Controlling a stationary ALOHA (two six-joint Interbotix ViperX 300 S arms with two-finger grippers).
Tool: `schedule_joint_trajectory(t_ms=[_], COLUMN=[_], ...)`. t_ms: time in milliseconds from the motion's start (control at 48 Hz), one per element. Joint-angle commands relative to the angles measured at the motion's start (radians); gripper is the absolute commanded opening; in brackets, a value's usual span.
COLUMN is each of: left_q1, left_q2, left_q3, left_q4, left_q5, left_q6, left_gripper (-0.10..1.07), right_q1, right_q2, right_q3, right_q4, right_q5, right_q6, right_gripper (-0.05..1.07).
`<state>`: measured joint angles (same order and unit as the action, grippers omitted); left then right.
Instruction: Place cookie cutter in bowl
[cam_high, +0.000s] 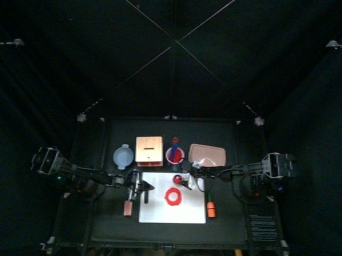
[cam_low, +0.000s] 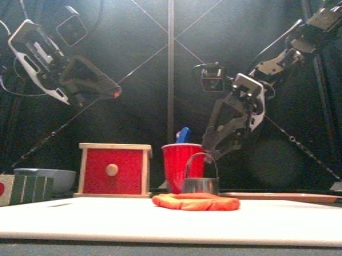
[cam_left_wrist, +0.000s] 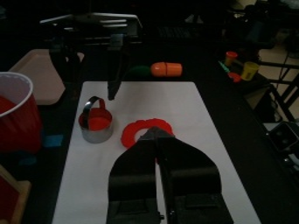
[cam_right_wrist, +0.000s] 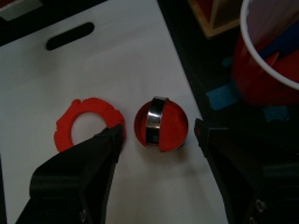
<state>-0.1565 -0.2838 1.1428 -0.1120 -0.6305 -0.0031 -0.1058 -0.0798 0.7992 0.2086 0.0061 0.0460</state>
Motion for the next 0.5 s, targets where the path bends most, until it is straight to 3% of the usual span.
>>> schedule_joint_trajectory(t_ms=[0,479], left_q1=[0.002,-0.003], left_q2=[-0.018,-0.176], left_q3=[0.000,0.077], left_q4=[-0.008,-0.020], left_q5=[-0.012,-0.012], left_q6=[0.002,0.000], left_gripper=[0.28,0.28], right_q1=[-0.005,-0.005], right_q2=[-0.025,0.035], right_q3=[-0.023,-0.058], right_q4=[0.002,0.000], right_q5=[0.000,0.005], right_q6=[0.002,0.000], right_gripper=[0.96,0.94])
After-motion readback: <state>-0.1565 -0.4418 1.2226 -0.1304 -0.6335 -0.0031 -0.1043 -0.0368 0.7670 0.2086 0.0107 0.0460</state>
